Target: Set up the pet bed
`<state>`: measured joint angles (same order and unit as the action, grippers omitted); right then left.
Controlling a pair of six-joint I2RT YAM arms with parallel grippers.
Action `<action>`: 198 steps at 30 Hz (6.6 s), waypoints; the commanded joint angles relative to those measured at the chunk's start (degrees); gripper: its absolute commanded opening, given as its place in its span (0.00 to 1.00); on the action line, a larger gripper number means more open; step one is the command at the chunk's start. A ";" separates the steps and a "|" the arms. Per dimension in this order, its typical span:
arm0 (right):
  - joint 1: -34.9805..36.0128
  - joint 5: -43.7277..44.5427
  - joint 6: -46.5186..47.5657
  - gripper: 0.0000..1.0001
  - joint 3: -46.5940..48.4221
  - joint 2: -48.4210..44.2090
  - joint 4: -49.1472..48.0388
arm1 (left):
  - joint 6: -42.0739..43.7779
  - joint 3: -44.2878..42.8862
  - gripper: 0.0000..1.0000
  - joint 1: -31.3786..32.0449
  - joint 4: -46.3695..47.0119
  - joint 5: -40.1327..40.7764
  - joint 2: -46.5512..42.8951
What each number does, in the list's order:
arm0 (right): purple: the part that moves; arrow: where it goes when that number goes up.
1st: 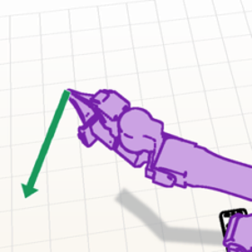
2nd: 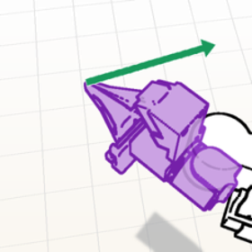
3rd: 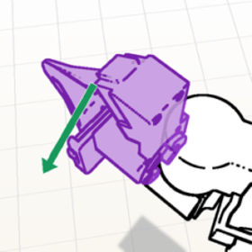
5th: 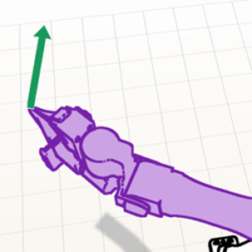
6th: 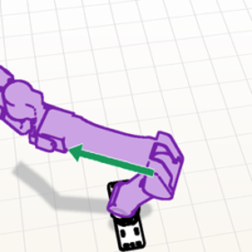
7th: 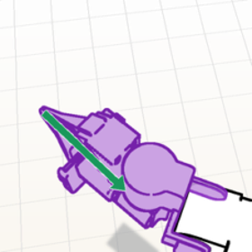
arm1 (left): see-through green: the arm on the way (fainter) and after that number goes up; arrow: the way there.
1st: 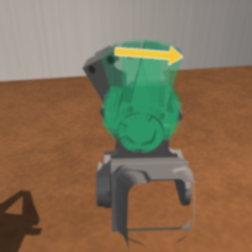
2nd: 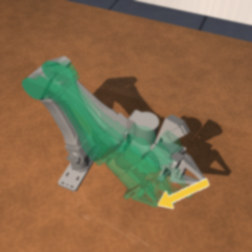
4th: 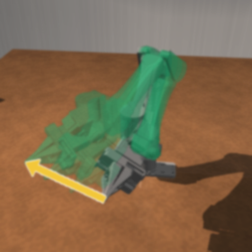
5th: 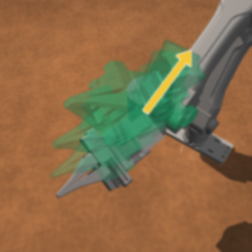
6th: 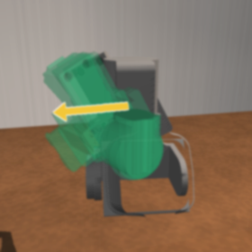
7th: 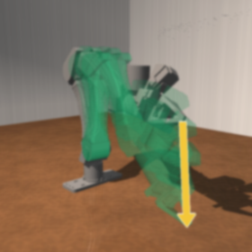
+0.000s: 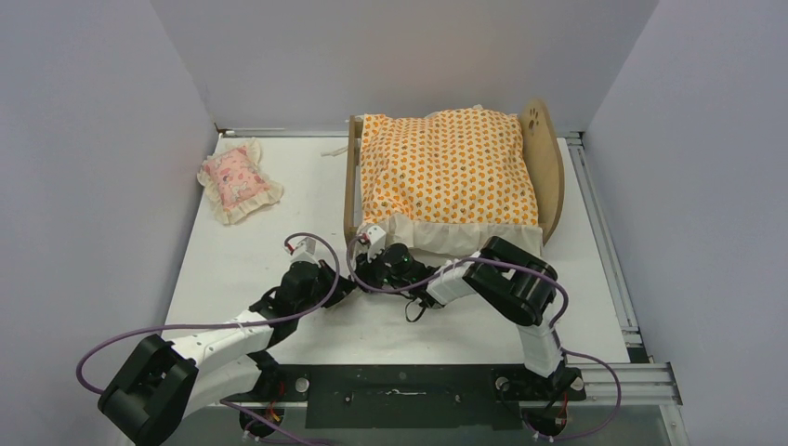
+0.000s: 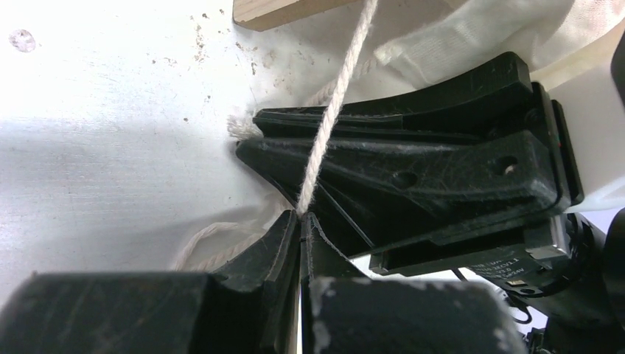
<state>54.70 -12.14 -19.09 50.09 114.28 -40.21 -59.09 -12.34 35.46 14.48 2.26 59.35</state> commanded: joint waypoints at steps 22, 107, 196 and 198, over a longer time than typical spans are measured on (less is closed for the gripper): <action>-5.84 -5.56 -25.03 0.05 -5.60 0.79 -12.53 | 1.17 -2.13 0.00 -0.48 2.86 -4.72 1.19; -4.67 -4.02 -46.50 0.08 -3.55 -5.98 -2.80 | 9.28 -5.23 0.11 -0.44 3.45 -10.14 0.15; -4.97 1.59 -34.88 0.50 -6.73 -18.76 11.74 | 6.88 5.48 0.00 -0.68 22.67 13.01 3.78; -5.02 1.07 -34.96 0.49 -6.78 -17.94 9.99 | 7.52 4.51 0.05 -0.74 22.52 10.87 4.21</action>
<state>49.23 -12.86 -57.60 42.96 97.25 -31.00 -51.92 -6.00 34.83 35.75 16.56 62.85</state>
